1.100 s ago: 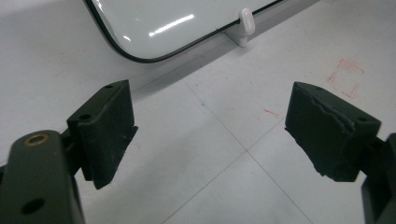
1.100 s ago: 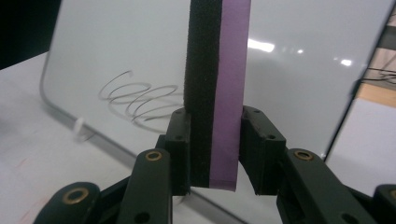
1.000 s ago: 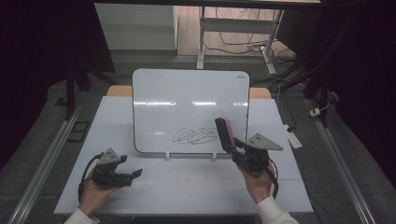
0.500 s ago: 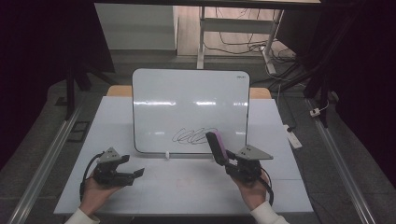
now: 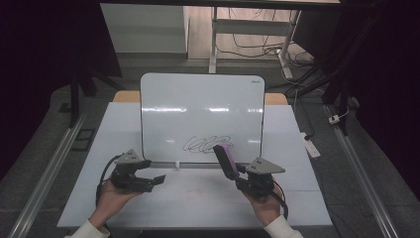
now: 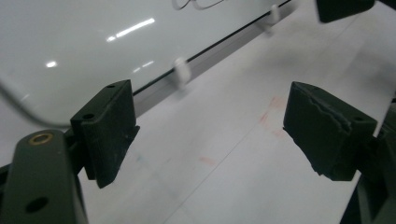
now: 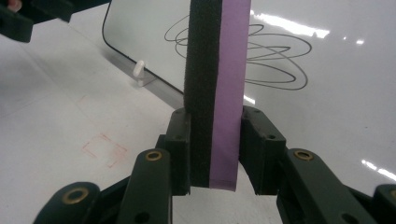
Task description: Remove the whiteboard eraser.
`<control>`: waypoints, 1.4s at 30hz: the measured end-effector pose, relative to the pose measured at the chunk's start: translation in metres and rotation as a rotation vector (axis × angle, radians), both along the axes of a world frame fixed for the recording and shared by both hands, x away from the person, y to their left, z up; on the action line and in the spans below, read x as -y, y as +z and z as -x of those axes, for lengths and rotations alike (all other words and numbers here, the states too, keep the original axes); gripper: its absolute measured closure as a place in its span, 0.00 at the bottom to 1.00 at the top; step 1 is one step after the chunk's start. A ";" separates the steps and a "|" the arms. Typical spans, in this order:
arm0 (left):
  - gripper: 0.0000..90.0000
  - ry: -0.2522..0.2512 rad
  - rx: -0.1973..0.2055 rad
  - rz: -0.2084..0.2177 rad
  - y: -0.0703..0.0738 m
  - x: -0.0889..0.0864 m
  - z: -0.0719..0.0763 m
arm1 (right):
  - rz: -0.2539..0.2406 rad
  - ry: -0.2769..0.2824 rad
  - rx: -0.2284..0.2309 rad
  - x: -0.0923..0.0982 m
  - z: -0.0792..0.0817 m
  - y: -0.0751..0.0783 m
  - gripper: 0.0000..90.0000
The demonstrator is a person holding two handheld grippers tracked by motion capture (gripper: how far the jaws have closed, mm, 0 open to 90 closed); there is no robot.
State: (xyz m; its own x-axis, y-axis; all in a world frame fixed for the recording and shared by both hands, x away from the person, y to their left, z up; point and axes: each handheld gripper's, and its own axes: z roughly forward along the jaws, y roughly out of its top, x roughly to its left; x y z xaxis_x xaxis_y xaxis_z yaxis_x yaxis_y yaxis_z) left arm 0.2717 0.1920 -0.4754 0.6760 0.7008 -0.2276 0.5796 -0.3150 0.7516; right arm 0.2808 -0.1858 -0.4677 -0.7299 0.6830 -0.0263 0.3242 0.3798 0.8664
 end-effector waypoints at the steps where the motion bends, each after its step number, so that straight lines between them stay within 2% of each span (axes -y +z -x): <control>1: 0.20 -0.011 0.000 0.001 0.002 0.005 -0.002 | 0.002 0.005 -0.001 -0.001 0.000 0.000 0.73; 8: 0.20 -0.089 -0.035 0.009 0.014 0.031 -0.017 | 0.025 0.037 0.005 -0.008 0.004 -0.003 0.73; 15: 0.22 -0.155 -0.088 0.064 0.021 0.046 -0.033 | 0.059 0.076 0.019 -0.016 0.008 -0.008 0.73; 18: 0.22 -0.183 -0.110 0.071 0.023 0.052 -0.039 | 0.087 0.092 0.028 -0.020 0.011 -0.010 0.73; 30: 0.23 -0.256 -0.182 0.128 0.019 0.066 -0.051 | 0.163 0.156 0.078 -0.038 0.022 -0.021 0.73; 33: 0.25 -0.277 -0.213 0.147 0.015 0.068 -0.055 | 0.180 0.174 0.096 -0.042 0.025 -0.024 0.73; 37: 0.29 -0.313 -0.240 0.149 0.011 0.072 -0.057 | 0.208 0.193 0.123 -0.047 0.029 -0.026 0.73; 42: 0.37 -0.347 -0.263 0.151 0.006 0.075 -0.059 | 0.203 0.207 0.140 -0.048 0.031 -0.025 0.73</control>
State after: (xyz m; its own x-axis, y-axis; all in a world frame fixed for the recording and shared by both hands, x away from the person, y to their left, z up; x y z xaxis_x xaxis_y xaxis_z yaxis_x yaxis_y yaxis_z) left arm 0.3309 0.1166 -0.4691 0.7705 0.3888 -0.5052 0.6364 -0.4222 0.6456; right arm 0.2496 -0.1381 -0.4929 -0.8325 0.4910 -0.2567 0.1051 0.5948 0.7970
